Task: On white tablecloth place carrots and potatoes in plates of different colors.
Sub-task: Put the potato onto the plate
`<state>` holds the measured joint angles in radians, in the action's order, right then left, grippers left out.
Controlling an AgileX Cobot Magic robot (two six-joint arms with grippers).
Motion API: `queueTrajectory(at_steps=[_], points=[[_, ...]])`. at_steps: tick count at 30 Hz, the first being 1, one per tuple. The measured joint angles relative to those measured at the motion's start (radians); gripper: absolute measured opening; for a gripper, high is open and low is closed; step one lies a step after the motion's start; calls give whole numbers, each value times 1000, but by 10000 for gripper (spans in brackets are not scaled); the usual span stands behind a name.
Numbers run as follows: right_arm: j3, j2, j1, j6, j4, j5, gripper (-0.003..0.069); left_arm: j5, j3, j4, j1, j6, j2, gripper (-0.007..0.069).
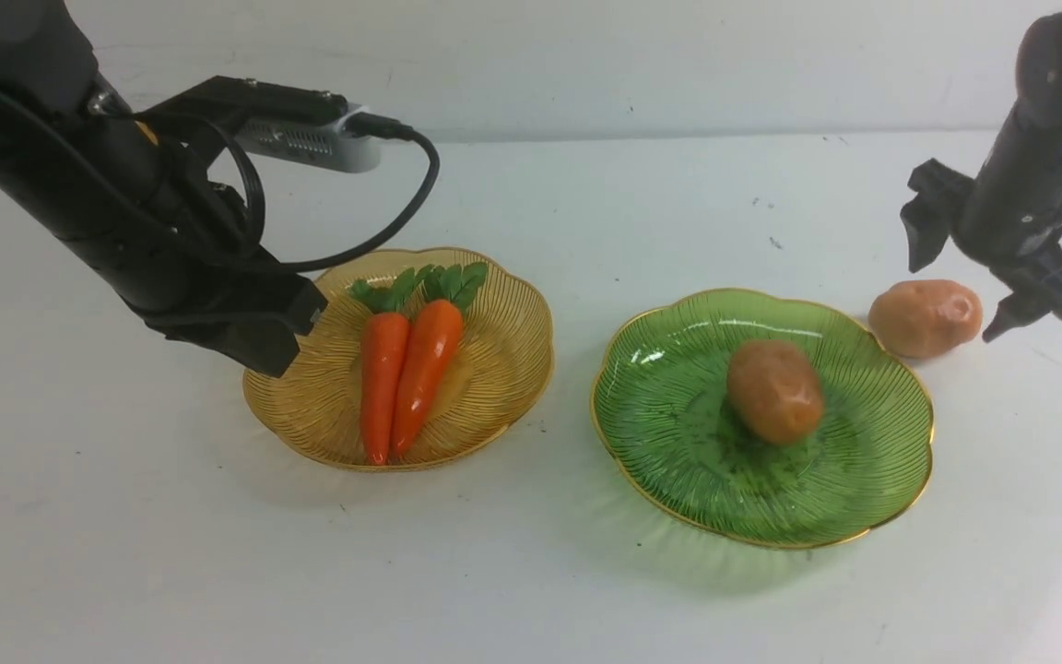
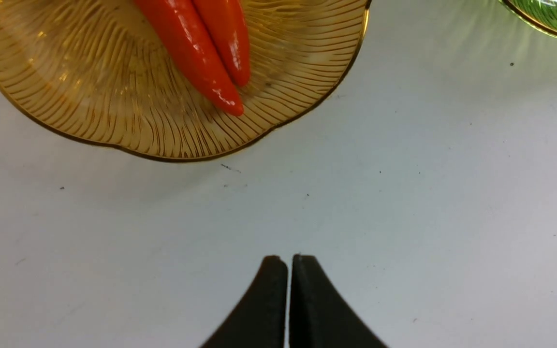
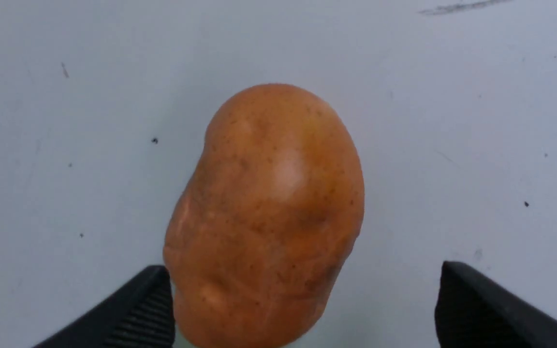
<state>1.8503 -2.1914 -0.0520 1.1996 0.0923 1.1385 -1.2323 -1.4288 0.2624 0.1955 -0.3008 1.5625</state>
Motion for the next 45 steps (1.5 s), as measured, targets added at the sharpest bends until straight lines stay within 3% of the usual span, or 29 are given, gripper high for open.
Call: queueTrajectory(at_steps=[5,15,19,22,25,27,29,35,38,45], points=[[0,-58,0,51,4,-114,677,0,0,1,0,0,0,-3],[0,-113,0,25,1,-129,644,0,0,1,0,-6,1,-3],[38,-115,9,-139,4,-102,550,0,0,1,0,-8,1,-3],[93,-115,21,-254,4,-55,552,0,0,1,0,-8,1,-3],[290,-111,51,-602,-4,76,552,1,0,1,0,-8,1,-3],[318,-102,56,-675,-15,82,552,1,0,1,0,-8,1,-3],[344,-55,58,-875,-104,89,552,1,0,1,0,-8,2,-3],[187,55,-5,-1032,-265,94,552,1,0,-2,0,-8,2,-3],[30,76,-94,-1062,-205,100,552,1,0,-2,0,-8,2,-3],[-65,73,-209,-1069,19,102,552,1,0,-2,0,-8,2,-3]])
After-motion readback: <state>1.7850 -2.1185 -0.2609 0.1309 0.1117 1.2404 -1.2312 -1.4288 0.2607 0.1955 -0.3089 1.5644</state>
